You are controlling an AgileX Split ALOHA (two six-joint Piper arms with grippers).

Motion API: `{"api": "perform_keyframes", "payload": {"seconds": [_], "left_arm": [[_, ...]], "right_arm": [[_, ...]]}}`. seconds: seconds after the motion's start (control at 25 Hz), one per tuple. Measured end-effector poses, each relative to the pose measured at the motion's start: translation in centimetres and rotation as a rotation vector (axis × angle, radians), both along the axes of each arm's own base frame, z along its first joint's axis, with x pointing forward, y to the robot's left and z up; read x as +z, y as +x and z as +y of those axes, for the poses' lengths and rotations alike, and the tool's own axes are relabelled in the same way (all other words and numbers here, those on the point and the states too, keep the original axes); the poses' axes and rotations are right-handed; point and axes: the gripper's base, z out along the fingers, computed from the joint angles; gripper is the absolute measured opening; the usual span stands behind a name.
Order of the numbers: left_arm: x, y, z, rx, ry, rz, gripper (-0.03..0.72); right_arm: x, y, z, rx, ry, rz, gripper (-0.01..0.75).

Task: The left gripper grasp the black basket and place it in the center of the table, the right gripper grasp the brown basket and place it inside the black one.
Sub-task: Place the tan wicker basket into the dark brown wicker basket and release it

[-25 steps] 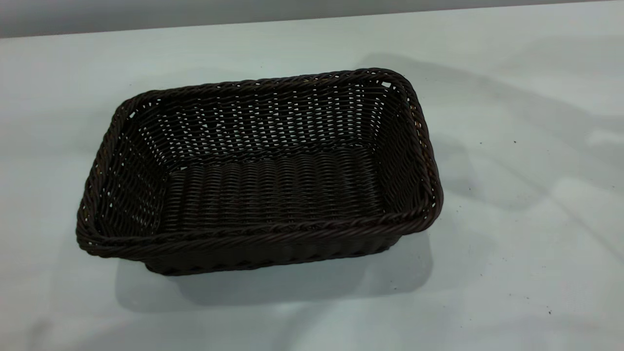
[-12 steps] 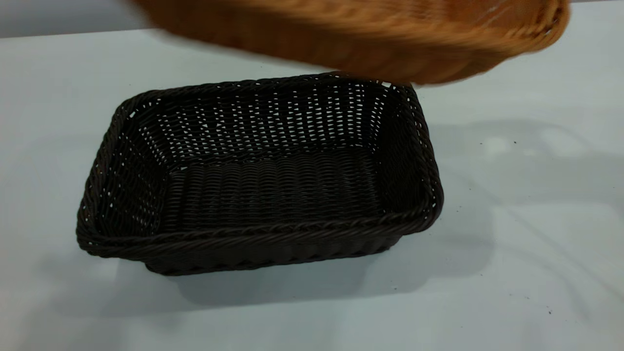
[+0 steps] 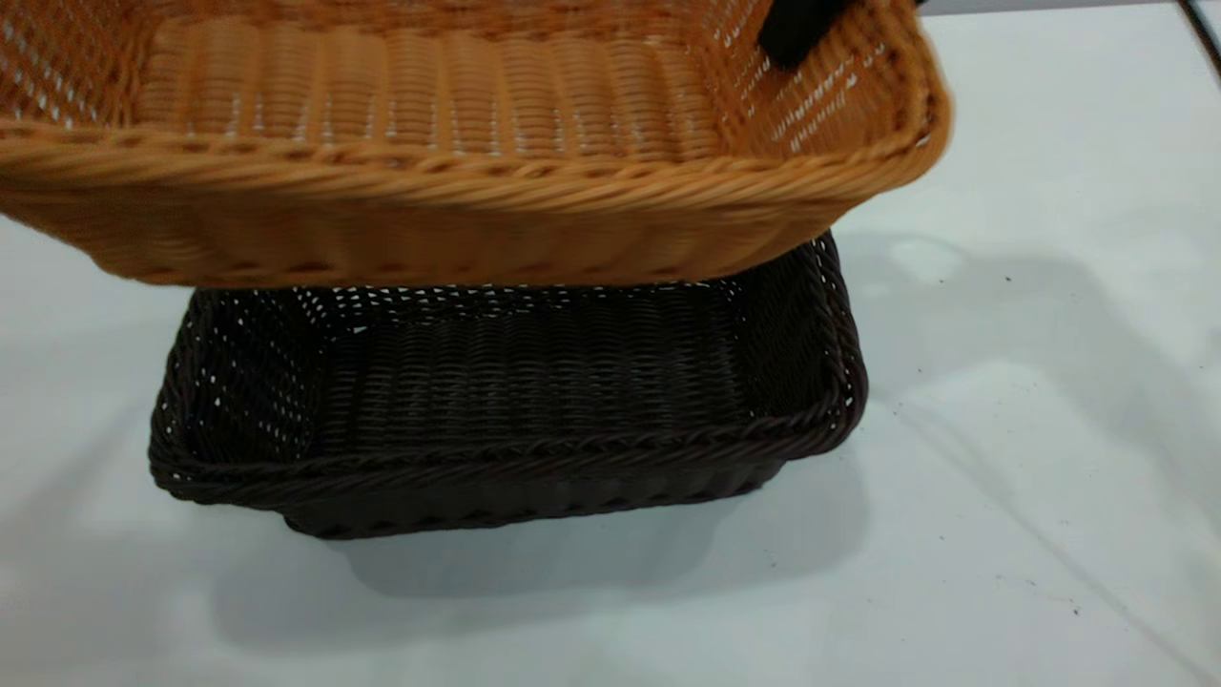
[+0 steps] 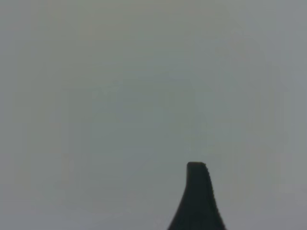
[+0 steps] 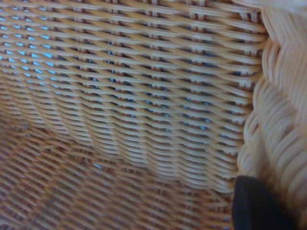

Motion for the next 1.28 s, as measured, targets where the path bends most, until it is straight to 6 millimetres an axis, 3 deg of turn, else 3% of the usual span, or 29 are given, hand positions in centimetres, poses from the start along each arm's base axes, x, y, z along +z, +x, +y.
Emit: {"api": "perform_keyframes", "payload": {"seconds": [0.2,0.64,1.28], "left_arm": [[0.0,0.0,0.0,-0.005,0.003,-0.001,0.481],[0.0,0.0,0.1,0.010,0.000,-0.004,0.481],[0.1,0.0,0.1,0.015,0.002,-0.007,0.481]], "right_arm": [[-1.6,1.3,0.5,-0.026,-0.014,0.041,0.099],[-4.4,1.6,0.4,-0.020,-0.080,0.107,0.099],[-6.1,2.1,0.1,-0.050,-0.138,0.102,0.099]]}}
